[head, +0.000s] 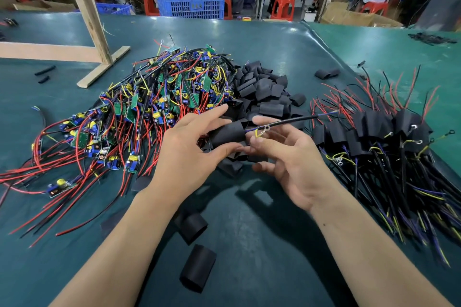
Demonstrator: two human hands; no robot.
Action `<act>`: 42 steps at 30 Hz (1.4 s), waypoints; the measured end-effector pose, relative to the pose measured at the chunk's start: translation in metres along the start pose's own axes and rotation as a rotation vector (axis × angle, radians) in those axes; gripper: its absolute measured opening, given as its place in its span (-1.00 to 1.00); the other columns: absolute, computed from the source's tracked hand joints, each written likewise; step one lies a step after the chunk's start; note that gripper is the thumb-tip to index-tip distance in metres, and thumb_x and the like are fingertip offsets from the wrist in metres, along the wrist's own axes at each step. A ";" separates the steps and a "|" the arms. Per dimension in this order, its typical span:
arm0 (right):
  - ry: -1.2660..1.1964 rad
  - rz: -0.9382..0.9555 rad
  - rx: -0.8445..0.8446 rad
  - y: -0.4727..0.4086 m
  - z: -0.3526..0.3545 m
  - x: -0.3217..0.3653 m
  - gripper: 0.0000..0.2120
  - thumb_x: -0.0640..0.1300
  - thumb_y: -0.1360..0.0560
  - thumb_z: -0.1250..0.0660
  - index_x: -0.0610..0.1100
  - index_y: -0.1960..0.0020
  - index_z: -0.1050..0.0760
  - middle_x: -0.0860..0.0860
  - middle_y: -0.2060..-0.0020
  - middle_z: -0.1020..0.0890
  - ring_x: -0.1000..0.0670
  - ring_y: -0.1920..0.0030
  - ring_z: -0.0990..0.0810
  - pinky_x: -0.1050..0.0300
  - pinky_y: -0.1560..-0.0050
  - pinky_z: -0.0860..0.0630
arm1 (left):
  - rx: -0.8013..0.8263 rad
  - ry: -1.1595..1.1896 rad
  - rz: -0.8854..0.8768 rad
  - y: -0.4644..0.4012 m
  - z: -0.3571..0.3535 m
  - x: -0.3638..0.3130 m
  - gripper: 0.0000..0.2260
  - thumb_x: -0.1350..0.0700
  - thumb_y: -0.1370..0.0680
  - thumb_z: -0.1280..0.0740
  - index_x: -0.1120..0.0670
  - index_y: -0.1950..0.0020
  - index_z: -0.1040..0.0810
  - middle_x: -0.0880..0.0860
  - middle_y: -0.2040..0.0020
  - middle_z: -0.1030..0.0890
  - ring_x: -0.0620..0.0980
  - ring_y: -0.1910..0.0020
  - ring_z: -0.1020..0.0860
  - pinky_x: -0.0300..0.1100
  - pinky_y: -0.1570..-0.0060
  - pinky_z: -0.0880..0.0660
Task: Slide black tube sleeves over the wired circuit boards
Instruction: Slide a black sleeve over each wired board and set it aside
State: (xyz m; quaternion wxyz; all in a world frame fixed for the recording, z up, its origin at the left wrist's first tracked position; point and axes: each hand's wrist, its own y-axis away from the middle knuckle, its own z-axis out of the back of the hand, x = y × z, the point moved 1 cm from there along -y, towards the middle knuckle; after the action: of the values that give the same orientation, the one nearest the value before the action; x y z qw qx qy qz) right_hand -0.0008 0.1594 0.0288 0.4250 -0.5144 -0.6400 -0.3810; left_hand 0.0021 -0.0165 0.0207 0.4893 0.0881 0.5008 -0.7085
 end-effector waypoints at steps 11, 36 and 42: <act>-0.139 0.006 -0.105 -0.003 0.004 0.006 -0.81 -0.17 -0.31 -0.43 -0.24 0.12 -0.61 -0.11 0.31 -0.68 -0.02 0.33 -0.66 0.25 0.36 -0.57 | 0.040 0.020 -0.006 0.001 -0.001 0.000 -0.37 -0.07 -0.32 -0.54 0.03 -0.36 -0.53 -0.17 -0.08 -0.64 -0.29 -0.02 -0.49 -0.48 -0.04 -0.36; -0.134 0.035 -0.073 -0.002 0.010 0.013 -0.90 -0.20 -0.33 -0.38 -0.17 0.22 -0.68 -0.13 0.28 -0.66 -0.07 0.26 -0.65 0.20 0.31 -0.58 | 0.062 0.018 -0.111 -0.004 0.001 0.005 -0.60 -0.06 -0.38 -0.51 0.11 -0.14 -0.67 -0.15 0.01 -0.62 -0.07 -0.02 -0.52 0.01 -0.12 -0.49; -0.123 0.053 -0.071 -0.002 0.010 0.012 -0.89 -0.21 -0.33 -0.37 -0.15 0.26 -0.68 -0.09 0.31 -0.65 -0.04 0.29 -0.64 0.20 0.32 -0.58 | 0.081 -0.011 -0.142 -0.005 0.005 0.007 -0.61 -0.06 -0.39 -0.51 0.11 -0.13 -0.68 -0.14 0.00 -0.64 -0.05 -0.01 -0.51 -0.11 -0.12 -0.47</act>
State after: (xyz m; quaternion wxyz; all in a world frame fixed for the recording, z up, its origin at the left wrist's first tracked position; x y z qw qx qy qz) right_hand -0.0058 0.1726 0.0364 0.3762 -0.5682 -0.6374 -0.3596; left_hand -0.0039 -0.0248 0.0219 0.4366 0.0680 0.4739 -0.7617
